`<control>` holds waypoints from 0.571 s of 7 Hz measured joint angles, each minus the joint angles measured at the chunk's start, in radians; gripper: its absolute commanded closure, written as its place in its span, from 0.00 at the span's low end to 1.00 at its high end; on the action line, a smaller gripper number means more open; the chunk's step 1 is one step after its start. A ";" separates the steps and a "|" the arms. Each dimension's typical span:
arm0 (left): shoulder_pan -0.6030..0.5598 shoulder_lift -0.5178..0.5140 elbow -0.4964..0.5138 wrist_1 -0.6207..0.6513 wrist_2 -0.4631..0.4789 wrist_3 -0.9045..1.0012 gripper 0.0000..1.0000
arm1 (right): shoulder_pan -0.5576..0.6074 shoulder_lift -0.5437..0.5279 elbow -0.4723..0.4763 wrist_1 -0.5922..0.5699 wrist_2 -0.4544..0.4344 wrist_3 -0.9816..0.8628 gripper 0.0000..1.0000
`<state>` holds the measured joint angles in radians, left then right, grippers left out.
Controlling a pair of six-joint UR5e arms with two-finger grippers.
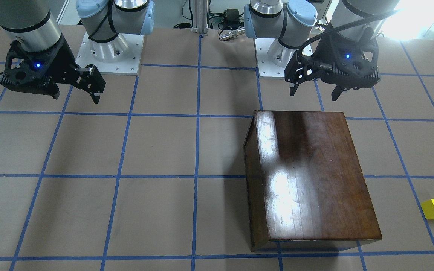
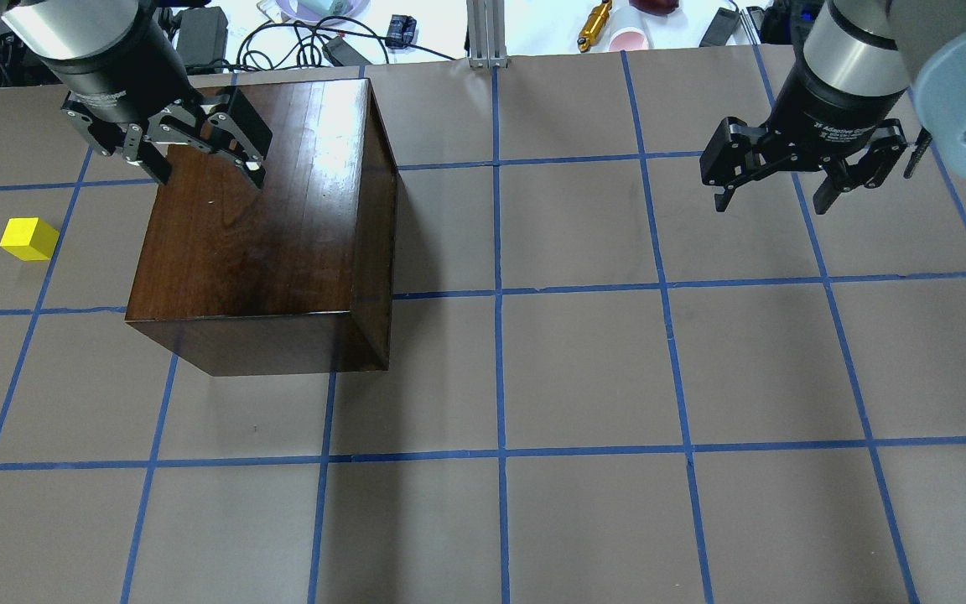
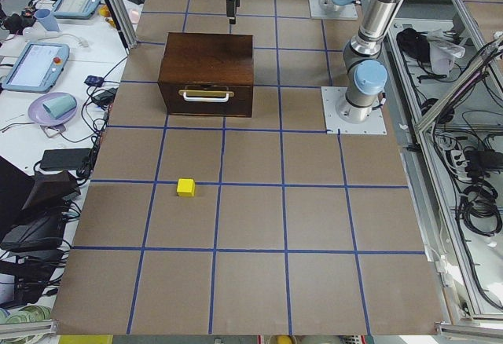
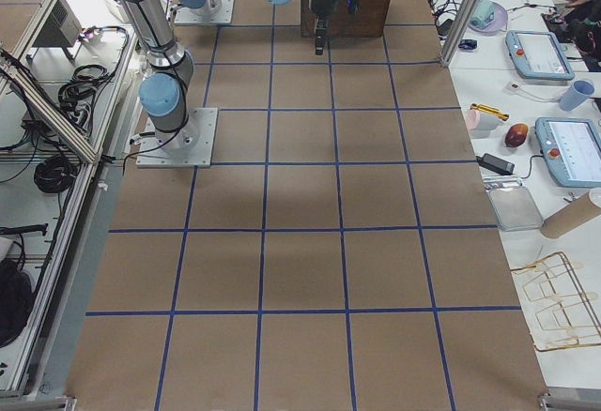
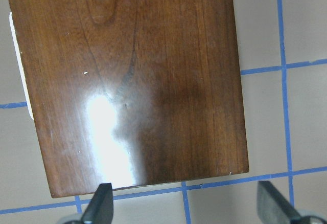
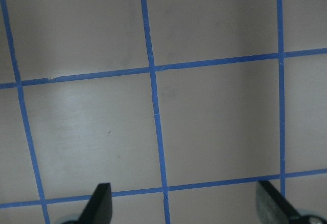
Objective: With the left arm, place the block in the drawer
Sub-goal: 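Lift the left gripper off the cabinet top and move toward its drawer side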
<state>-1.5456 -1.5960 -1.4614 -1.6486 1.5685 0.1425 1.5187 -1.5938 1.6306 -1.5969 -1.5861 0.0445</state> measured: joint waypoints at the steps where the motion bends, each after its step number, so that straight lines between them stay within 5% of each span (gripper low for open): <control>1: 0.001 -0.005 0.002 0.002 0.006 0.000 0.00 | 0.000 0.000 0.000 0.000 0.000 0.000 0.00; 4: 0.080 -0.029 0.017 -0.003 0.048 0.031 0.00 | 0.000 0.000 0.000 0.000 0.000 0.000 0.00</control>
<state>-1.4657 -1.6249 -1.4446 -1.6514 1.6161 0.1732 1.5187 -1.5938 1.6306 -1.5969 -1.5864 0.0445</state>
